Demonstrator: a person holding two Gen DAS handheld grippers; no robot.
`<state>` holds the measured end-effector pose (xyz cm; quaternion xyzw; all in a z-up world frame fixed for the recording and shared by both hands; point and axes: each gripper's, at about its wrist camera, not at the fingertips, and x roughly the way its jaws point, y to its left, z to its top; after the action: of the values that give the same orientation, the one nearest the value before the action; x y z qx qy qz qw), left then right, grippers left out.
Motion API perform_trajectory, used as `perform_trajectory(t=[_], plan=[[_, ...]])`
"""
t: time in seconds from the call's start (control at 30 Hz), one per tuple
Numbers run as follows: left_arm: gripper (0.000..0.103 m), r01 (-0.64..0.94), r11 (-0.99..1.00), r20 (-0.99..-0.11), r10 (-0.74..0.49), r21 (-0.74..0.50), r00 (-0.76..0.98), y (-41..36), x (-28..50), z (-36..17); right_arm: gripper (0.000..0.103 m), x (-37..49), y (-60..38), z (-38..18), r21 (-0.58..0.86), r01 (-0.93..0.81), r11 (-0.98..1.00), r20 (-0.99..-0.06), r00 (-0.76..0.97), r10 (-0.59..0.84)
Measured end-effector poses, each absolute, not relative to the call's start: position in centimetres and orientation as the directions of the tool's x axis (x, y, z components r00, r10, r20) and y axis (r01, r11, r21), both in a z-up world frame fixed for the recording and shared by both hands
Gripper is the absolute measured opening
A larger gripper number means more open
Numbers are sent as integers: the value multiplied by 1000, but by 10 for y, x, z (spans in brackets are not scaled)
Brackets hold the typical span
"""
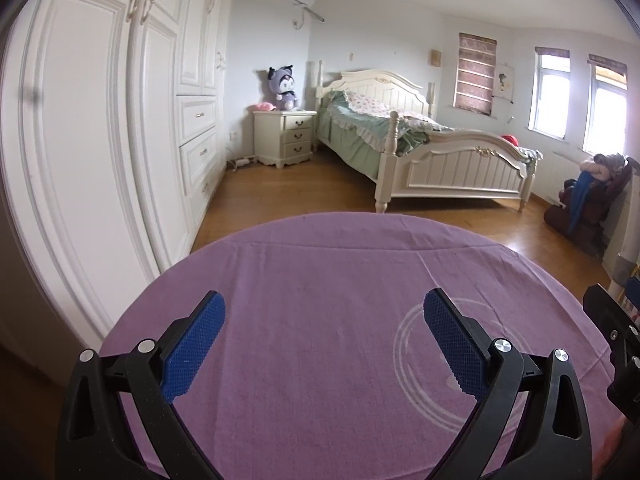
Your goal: Collect trash
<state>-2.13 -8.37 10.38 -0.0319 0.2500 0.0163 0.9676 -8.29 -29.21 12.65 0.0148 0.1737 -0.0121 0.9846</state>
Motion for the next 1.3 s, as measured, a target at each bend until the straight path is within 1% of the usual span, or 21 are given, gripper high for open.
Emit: perform_trajectory(t=[1.3], plan=[[98, -39, 998, -481, 8, -53, 877, -87, -21, 104, 98, -80, -290, 122, 27, 33, 999, -355, 935, -22]])
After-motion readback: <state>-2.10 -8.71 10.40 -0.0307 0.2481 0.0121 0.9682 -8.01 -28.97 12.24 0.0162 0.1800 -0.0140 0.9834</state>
